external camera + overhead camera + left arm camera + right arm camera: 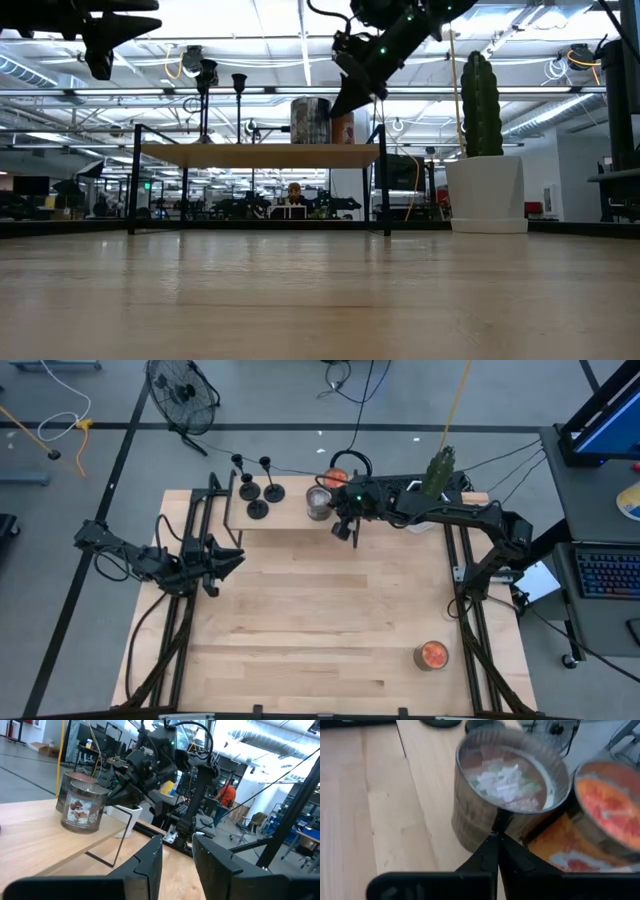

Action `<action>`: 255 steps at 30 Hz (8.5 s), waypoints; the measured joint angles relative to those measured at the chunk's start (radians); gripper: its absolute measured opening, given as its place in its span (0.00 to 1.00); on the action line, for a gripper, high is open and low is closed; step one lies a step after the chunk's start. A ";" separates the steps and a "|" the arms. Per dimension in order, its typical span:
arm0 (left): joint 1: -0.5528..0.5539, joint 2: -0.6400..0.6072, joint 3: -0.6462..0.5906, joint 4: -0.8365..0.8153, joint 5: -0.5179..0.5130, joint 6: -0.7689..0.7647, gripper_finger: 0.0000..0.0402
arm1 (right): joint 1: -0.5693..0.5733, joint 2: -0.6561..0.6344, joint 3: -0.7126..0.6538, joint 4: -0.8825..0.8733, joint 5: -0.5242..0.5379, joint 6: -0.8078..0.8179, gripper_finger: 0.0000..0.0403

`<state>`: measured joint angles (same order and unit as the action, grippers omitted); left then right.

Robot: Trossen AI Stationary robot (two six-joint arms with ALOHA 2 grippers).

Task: Pick & Place candle stick holders
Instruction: Put the brown scented candle on the shelf, then adjust the orange scented candle on the shelf, then put the orange scented candle on the shelf

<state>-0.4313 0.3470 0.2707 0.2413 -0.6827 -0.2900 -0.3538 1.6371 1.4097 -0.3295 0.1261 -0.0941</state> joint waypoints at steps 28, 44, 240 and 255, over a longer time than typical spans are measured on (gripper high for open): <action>0.000 0.000 0.000 -0.003 0.000 -0.002 0.28 | 0.034 0.036 0.002 0.236 -0.183 0.131 0.00; 0.000 0.000 0.000 -0.004 0.000 -0.004 0.28 | 0.101 0.160 0.000 0.442 -0.133 0.131 0.00; 0.000 0.000 0.000 0.003 -0.183 -0.007 0.28 | -0.048 -0.070 0.069 -0.018 -0.048 -0.498 0.40; 0.000 0.000 0.000 -0.006 -0.183 0.115 0.28 | 0.331 -0.310 0.069 -0.526 0.319 0.140 0.35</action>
<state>-0.4314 0.3470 0.2710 0.2356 -0.8658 -0.1755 -0.0229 1.3267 1.4792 -0.8554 0.4448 0.0464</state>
